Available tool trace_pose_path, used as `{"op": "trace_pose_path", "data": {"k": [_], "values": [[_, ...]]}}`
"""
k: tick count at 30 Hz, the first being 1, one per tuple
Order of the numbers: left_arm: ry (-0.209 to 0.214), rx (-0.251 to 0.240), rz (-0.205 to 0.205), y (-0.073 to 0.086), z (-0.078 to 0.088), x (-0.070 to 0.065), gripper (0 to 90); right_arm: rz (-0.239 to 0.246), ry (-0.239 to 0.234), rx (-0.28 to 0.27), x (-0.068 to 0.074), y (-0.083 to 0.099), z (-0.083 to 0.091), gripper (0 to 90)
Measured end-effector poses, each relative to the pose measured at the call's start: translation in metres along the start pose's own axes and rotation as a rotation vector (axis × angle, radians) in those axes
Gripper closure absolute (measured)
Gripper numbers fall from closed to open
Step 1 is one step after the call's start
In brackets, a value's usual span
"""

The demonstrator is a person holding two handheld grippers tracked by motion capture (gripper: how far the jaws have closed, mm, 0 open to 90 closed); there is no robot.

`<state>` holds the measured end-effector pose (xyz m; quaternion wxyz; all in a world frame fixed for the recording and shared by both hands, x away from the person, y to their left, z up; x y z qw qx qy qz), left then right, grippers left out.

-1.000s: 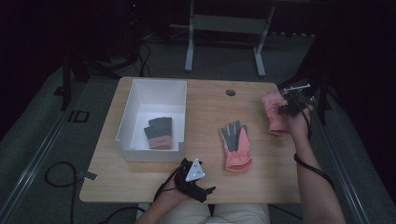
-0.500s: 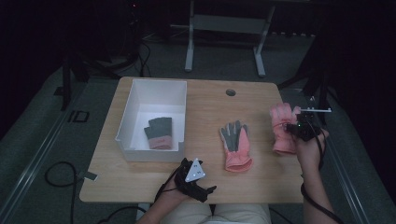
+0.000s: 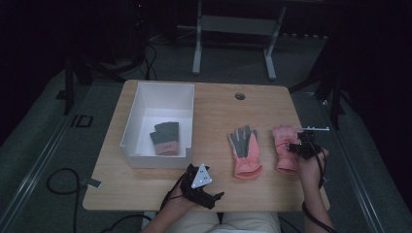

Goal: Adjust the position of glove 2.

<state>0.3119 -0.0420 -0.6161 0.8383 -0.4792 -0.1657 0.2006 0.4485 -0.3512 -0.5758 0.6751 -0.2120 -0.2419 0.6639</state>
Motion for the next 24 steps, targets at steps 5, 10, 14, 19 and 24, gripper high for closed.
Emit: {"op": "trace_pose_path", "data": {"k": [5, 10, 14, 19, 24], "values": [[-0.004, -0.004, 0.003, -0.002, 0.001, -0.001, 1.1, 0.006, -0.011, 0.009, 0.001, 0.006, -0.013, 85.6], [0.005, 0.004, -0.003, -0.002, -0.001, -0.002, 1.1, 0.028, -0.018, 0.005, 0.001, 0.006, -0.013, 84.4], [0.004, 0.007, -0.004, -0.001, -0.001, -0.001, 1.1, 0.056, -0.037, -0.004, -0.001, 0.002, -0.007, 78.9], [0.003, 0.003, 0.002, -0.002, 0.000, -0.001, 1.1, 0.172, -0.086, -0.032, -0.003, -0.005, 0.010, 66.6], [0.017, -0.012, 0.017, -0.004, 0.001, -0.002, 1.1, 0.320, -0.124, -0.071, -0.008, -0.015, 0.030, 64.2]]}}
Point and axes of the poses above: each handheld gripper's, and its own axes: z roughly backward along the jaws, y roughly out of its underside, x roughly to its left, the point moved 9 cm from there along -z, roughly forward along the jaws, and after that the axes turned 3 degrees about -z, right-handed, at the moved point
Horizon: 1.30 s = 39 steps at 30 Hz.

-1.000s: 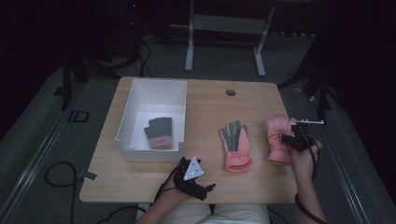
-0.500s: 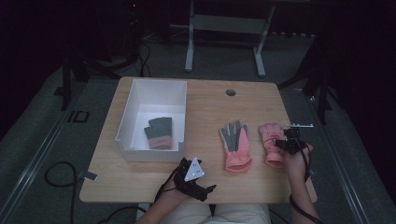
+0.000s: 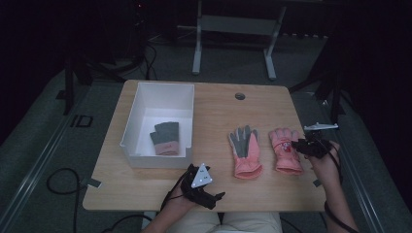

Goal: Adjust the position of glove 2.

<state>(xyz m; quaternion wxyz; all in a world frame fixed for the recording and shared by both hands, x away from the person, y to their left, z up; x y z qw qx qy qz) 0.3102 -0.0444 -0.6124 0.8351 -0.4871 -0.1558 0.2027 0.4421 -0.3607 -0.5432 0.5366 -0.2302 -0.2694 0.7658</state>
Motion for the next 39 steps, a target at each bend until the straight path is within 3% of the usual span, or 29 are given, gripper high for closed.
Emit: {"op": "trace_pose_path", "data": {"k": [5, 9, 15, 20, 25, 30, 35, 39], "values": [[0.007, -0.001, -0.003, 0.000, 0.000, -0.002, 1.1, 0.061, -0.039, -0.004, -0.007, 0.000, 0.003, 62.5], [0.015, 0.000, 0.001, 0.000, -0.001, -0.002, 1.1, 0.013, -0.038, -0.004, -0.011, 0.007, -0.006, 60.2], [0.018, 0.006, 0.003, 0.001, -0.002, -0.003, 1.2, -0.031, -0.048, -0.014, -0.002, 0.012, -0.020, 60.3], [0.017, 0.006, 0.000, 0.001, -0.002, -0.002, 1.1, -0.012, 0.001, 0.024, 0.004, 0.022, -0.038, 62.9], [0.019, 0.008, 0.003, 0.002, -0.002, -0.002, 1.2, 0.032, 0.038, 0.016, 0.007, 0.029, -0.047, 64.6], [0.017, 0.009, 0.001, 0.002, -0.002, -0.002, 1.1, -0.052, 0.025, 0.015, 0.007, 0.030, -0.046, 84.1], [0.013, 0.005, 0.006, 0.001, -0.002, -0.001, 1.2, -0.120, 0.015, -0.003, 0.008, 0.021, -0.038, 87.3], [0.010, 0.010, 0.006, 0.002, -0.002, -0.001, 1.2, -0.109, 0.034, -0.029, 0.012, 0.010, -0.022, 87.6]]}}
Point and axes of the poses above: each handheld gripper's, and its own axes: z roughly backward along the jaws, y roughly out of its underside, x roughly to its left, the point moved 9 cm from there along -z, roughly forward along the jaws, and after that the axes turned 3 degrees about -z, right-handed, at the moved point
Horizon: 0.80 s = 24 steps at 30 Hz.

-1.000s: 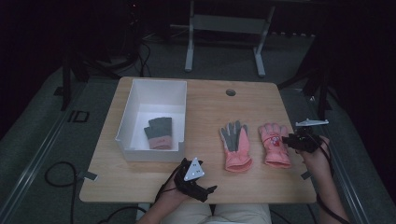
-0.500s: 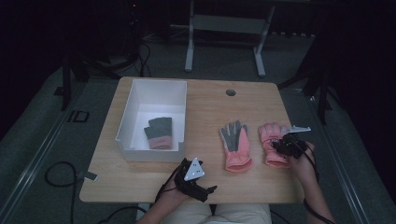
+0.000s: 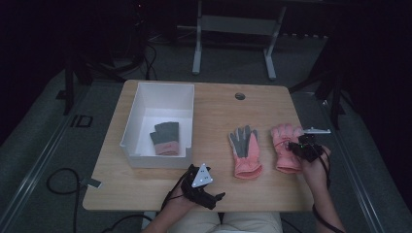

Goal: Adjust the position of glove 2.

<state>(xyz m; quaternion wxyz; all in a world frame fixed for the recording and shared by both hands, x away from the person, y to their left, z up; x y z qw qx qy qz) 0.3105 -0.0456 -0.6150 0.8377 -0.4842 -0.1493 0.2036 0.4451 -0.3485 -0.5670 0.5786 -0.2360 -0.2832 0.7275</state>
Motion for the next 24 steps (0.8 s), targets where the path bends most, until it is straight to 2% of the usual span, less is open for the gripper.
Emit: {"op": "trace_pose_path", "data": {"k": [8, 12, 13, 14, 15, 18, 20, 24], "values": [[0.005, -0.012, 0.006, -0.002, 0.000, 0.000, 1.2, -0.008, -0.004, -0.099, 0.023, -0.037, 0.045, 87.4], [0.001, -0.009, -0.003, -0.002, -0.001, -0.001, 1.2, 0.003, 0.006, -0.137, 0.044, -0.050, 0.066, 87.4], [0.001, -0.009, -0.003, -0.002, -0.001, -0.001, 1.2, 0.003, 0.006, -0.137, 0.044, -0.050, 0.066, 87.4], [-0.005, -0.003, -0.004, -0.001, 0.000, -0.001, 1.2, 0.006, 0.006, -0.150, 0.051, -0.053, 0.070, 87.4], [-0.007, -0.003, -0.004, -0.002, 0.000, -0.001, 1.2, 0.010, 0.002, -0.166, 0.065, -0.058, 0.078, 87.4], [-0.013, -0.009, -0.005, -0.003, 0.001, 0.000, 1.2, 0.025, -0.014, -0.186, 0.088, -0.063, 0.088, 87.3], [-0.013, -0.008, -0.004, -0.002, 0.002, 0.000, 1.2, 0.050, -0.025, -0.188, 0.103, -0.066, 0.091, 87.3], [-0.012, -0.009, -0.006, -0.002, 0.002, 0.000, 1.2, 0.059, -0.053, -0.185, 0.128, -0.068, 0.090, 87.4]]}}
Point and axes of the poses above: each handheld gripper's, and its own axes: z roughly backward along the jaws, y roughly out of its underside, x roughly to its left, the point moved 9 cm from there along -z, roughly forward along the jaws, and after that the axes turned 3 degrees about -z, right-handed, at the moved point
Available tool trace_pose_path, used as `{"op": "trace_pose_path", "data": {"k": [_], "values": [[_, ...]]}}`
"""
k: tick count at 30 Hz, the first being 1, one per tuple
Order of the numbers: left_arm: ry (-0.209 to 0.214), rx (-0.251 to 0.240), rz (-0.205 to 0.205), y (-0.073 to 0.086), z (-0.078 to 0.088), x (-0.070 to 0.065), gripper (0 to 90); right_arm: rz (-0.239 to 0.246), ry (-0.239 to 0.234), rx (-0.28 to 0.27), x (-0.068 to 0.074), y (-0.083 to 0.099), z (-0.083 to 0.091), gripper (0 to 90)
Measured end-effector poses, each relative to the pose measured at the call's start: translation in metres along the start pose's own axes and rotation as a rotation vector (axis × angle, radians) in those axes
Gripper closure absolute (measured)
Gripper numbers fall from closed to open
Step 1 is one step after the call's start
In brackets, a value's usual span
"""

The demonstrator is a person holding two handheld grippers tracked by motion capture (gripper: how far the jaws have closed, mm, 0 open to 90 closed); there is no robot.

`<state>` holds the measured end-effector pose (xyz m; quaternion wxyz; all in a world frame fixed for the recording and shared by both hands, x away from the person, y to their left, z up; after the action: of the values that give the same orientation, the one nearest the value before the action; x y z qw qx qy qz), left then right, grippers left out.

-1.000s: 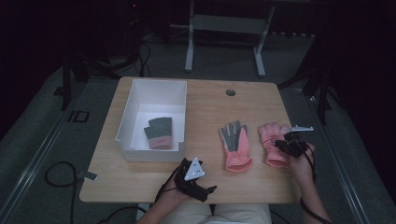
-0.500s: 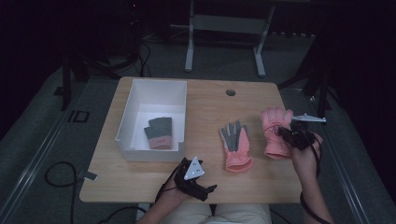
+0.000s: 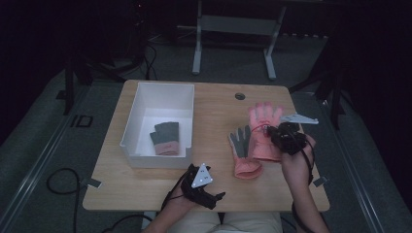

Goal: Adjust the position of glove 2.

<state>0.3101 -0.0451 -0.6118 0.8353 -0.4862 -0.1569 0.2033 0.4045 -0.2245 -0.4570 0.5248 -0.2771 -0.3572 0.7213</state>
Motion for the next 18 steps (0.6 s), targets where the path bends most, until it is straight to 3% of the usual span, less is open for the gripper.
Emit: {"op": "trace_pose_path", "data": {"k": [3, 7, 18], "values": [[-0.001, 0.006, -0.006, 0.000, 0.000, 0.000, 1.2, 0.012, -0.005, 0.016, 0.014, 0.005, -0.007, 87.3], [0.001, 0.003, -0.004, 0.000, 0.001, 0.000, 1.2, 0.008, 0.010, 0.041, 0.022, 0.015, -0.020, 87.3], [0.006, -0.001, -0.003, -0.001, 0.001, -0.001, 1.2, -0.004, 0.017, 0.149, 0.030, 0.051, -0.061, 87.1]]}}
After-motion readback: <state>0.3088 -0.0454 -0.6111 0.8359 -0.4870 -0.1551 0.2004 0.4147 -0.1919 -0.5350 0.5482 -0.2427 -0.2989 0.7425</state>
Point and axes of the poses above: each handheld gripper's, and its own axes: z roughly backward along the jaws, y roughly out of its underside, x roughly to its left, the point moved 9 cm from there along -z, roughly forward along the jaws, and after that the axes turned 3 degrees about -z, right-handed, at the moved point
